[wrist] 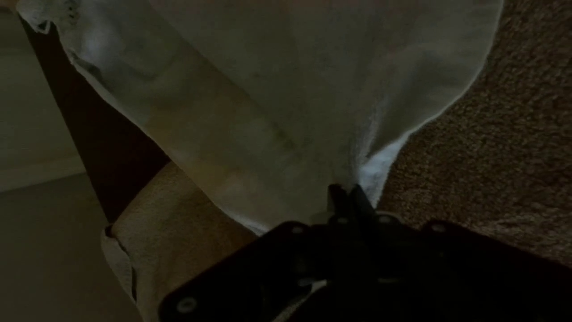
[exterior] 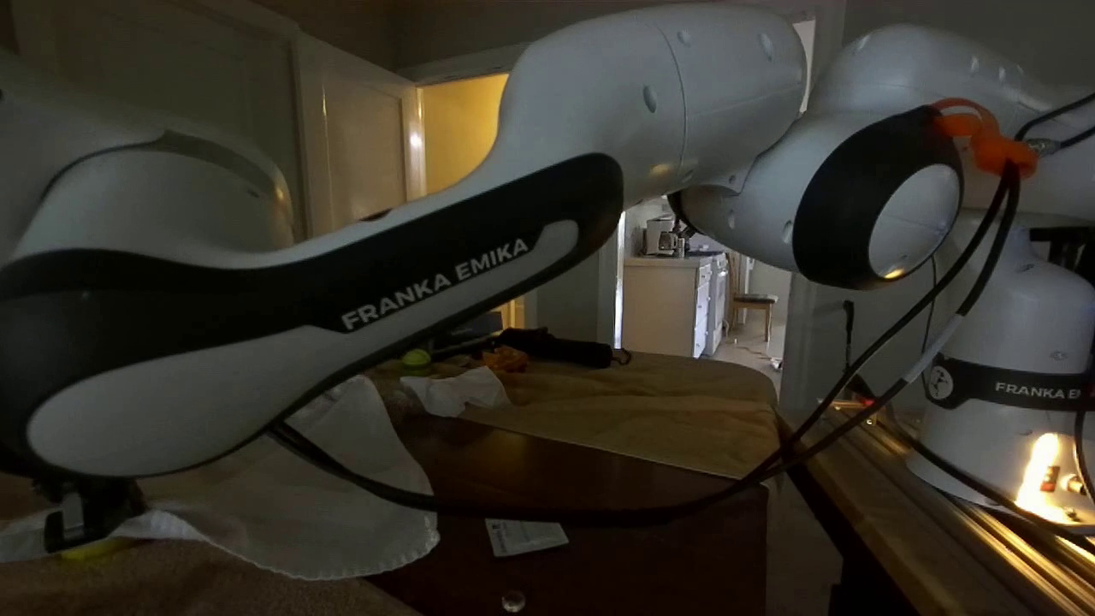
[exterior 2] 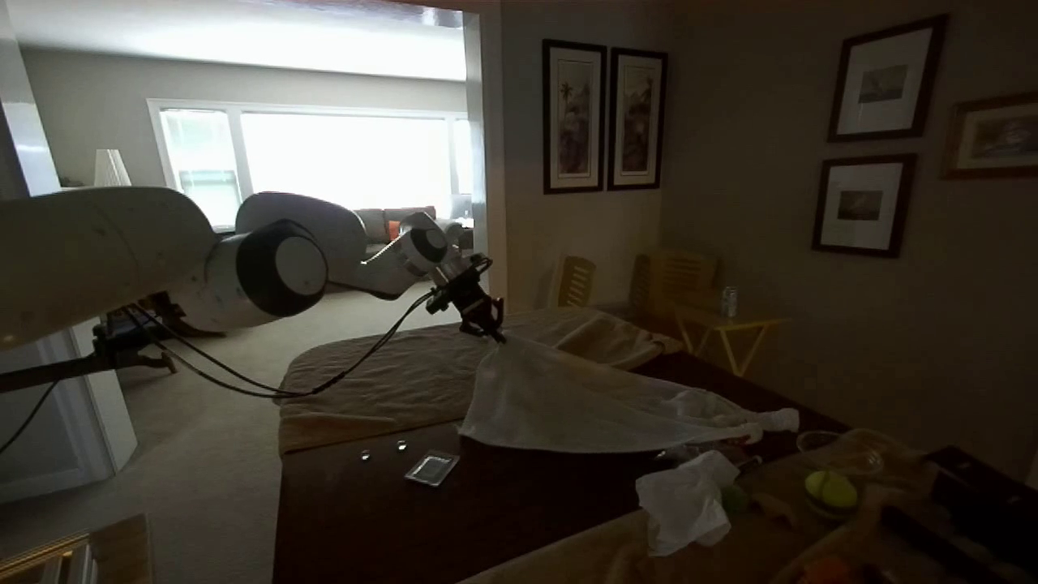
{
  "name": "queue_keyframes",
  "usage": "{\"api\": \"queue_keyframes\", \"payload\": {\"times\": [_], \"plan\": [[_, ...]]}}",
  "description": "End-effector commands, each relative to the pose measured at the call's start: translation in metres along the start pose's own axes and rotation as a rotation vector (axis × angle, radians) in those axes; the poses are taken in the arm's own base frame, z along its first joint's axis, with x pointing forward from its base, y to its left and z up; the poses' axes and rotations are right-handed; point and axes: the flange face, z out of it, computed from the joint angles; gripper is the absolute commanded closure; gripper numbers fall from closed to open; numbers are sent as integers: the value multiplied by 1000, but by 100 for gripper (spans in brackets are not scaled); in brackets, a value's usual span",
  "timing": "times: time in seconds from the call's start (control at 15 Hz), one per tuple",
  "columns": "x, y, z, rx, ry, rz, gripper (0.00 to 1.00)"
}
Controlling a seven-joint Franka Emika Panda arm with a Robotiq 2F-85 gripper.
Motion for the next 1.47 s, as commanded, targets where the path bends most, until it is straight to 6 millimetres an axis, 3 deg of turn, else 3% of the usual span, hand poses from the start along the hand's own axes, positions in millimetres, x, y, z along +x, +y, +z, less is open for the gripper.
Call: {"api": "queue_keyframes", "payload": {"times": [0.0, 0.27, 0.47, 0.87, 1.4], "plan": [[11, -5, -23, -27, 64, -93, 99], [21, -16, -41, -26, 139, -160, 99], [20, -3, -43, -25, 154, -132, 99], [-2, 73, -20, -55, 76, 45, 99], [-50, 160, 17, -111, -95, 329, 99]]}}
